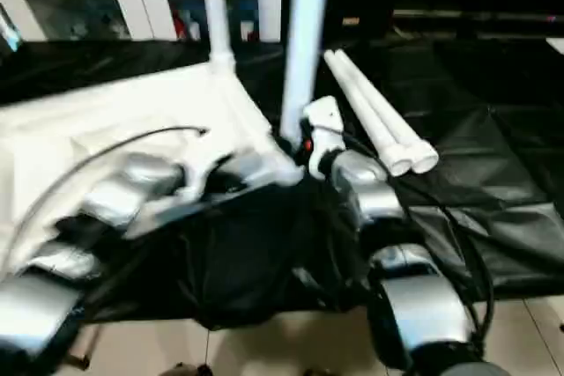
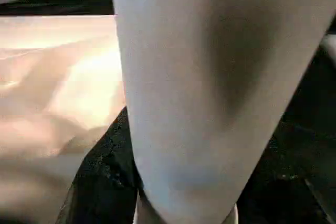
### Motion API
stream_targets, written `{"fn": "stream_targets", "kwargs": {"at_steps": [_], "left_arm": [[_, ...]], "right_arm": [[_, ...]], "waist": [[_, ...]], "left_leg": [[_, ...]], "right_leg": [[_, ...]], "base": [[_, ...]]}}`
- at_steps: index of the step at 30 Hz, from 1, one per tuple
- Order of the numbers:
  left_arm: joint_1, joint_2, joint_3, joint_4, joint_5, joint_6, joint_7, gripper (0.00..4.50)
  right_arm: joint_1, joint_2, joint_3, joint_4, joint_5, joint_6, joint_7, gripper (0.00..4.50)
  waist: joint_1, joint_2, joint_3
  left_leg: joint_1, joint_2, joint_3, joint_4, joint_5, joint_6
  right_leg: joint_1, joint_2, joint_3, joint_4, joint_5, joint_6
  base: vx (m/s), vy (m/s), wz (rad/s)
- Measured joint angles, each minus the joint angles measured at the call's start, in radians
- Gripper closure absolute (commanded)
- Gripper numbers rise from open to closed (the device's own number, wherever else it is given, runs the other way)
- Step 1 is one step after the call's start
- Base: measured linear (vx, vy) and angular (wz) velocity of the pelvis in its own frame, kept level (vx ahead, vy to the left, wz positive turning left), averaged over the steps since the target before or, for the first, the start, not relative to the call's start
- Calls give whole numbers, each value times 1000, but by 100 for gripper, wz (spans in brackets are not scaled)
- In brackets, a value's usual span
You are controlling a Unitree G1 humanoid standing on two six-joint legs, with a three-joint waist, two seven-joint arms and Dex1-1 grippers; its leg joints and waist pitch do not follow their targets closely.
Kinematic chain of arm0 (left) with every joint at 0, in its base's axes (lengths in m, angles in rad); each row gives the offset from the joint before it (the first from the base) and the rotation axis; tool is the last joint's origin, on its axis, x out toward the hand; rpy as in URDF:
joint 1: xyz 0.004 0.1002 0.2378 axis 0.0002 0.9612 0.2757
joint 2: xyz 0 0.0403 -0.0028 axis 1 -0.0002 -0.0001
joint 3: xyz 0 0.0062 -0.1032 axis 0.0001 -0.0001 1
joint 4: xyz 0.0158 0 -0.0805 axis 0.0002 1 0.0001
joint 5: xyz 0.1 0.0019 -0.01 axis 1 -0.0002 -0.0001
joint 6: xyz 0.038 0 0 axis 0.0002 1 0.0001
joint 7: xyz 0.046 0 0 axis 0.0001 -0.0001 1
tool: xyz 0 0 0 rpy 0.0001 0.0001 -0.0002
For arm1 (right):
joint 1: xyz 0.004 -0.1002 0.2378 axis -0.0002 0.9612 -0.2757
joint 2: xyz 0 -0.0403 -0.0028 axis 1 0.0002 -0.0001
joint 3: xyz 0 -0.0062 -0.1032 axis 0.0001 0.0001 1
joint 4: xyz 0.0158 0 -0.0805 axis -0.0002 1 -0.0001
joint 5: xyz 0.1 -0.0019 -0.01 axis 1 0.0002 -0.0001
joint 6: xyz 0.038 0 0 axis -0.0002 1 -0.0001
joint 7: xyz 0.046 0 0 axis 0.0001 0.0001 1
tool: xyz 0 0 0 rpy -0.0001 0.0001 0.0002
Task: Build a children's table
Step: Insert table leg to table base
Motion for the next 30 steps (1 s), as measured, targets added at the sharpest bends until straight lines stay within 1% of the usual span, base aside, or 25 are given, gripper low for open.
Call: {"fn": "stream_targets", "kwargs": {"at_steps": [1, 3, 5, 8, 12, 23, 28, 30], "left_arm": [[-20, -35, 16, 33, 0, 14, 49, 450], [-43, -69, 19, 66, 1, 25, 92, 450], [-58, -89, 22, 85, 8, 27, 119, 450], [-73, -104, 25, 108, 9, 28, 135, 450], [-86, -104, 26, 130, 9, 23, 136, 450], [-87, -103, 26, 141, 16, 6, 133, 450], [-86, -74, 21, 136, 20, -9, 53, 450], [-77, -46, 9, 112, 22, -11, -3, 450]], "right_arm": [[-9, 10, -9, 14, 0, 0, -61, 259], [-18, 19, -20, 28, -4, 0, -115, 259], [-27, 24, -32, 36, -13, 0, -146, 259], [-44, 26, -38, 61, -18, 0, -172, 259], [-49, 26, -39, 68, -23, 0, -177, 259], [-66, 27, -49, 94, -35, 2, -172, 259], [-73, 25, -49, 95, -36, 7, -106, 259], [-74, 9, -41, 94, -43, 9, -26, 259]], "waist": [[2, 0, 0], [2, 0, 0], [2, 1, 0], [1, 0, -1], [2, 0, -1], [2, 1, -1], [-1, -1, -1], [-3, -1, -2]], "left_leg": [[0, -1, 0, 0, 0, 0], [-1, -1, 0, -1, 0, 0], [-2, -3, -1, -3, 0, 1], [-3, -6, 0, -2, 0, 1], [-2, -7, 0, -2, 0, 1], [-2, -7, -1, -3, 0, 1], [-2, -7, -3, -5, 0, 1], [-2, -6, -3, -6, 0, 1]], "right_leg": [[1, 0, 0, -2, 0, 0], [1, 0, 1, -8, 0, 0], [2, -1, 1, -15, 0, 0], [2, -2, 3, -16, 0, 0], [2, -2, 4, -16, 0, 0], [1, -2, 4, -16, 0, 0], [0, -2, 2, -17, -1, 1], [-1, -2, 2, -16, 0, 1]], "base": [[0, 0, 0], [0, 0, 0], [0, 0, 0], [0, 0, 0], [0, 0, 0], [0, 0, 0], [0, 0, 0], [0, 0, 0]]}}
